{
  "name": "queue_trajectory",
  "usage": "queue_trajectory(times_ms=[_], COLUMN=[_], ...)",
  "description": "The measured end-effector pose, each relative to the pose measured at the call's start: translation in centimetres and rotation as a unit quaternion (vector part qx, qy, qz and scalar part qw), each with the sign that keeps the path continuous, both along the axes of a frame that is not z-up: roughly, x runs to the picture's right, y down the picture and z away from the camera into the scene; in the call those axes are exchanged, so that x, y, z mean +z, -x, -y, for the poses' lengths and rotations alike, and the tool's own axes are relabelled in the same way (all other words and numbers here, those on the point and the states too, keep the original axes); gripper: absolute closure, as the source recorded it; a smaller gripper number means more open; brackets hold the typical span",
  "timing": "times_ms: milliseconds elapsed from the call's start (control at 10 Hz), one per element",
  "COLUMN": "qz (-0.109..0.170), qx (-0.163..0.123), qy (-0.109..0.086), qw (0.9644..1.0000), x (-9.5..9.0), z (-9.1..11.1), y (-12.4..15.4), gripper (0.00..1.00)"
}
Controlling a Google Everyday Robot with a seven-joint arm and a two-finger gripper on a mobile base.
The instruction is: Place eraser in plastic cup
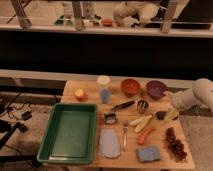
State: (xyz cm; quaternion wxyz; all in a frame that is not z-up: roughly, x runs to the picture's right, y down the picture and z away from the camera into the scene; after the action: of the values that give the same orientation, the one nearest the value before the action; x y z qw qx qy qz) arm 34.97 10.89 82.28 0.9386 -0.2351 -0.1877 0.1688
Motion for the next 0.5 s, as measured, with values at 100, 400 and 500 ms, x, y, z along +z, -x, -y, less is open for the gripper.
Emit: queue_trajectory(times_ms=[100, 400, 500], qz=[0.004, 0.000, 0.001], qx=[-0.004, -0.024, -0.024], qy=[-0.005, 0.000, -0.001], qw=[1.0000, 0.9997, 0.9997], x=[0.42, 1.24, 1.31], z=[-0.02, -0.71, -0.59], y=[-0.26, -1.00, -0.83], gripper=[0.00, 0.00, 0.00])
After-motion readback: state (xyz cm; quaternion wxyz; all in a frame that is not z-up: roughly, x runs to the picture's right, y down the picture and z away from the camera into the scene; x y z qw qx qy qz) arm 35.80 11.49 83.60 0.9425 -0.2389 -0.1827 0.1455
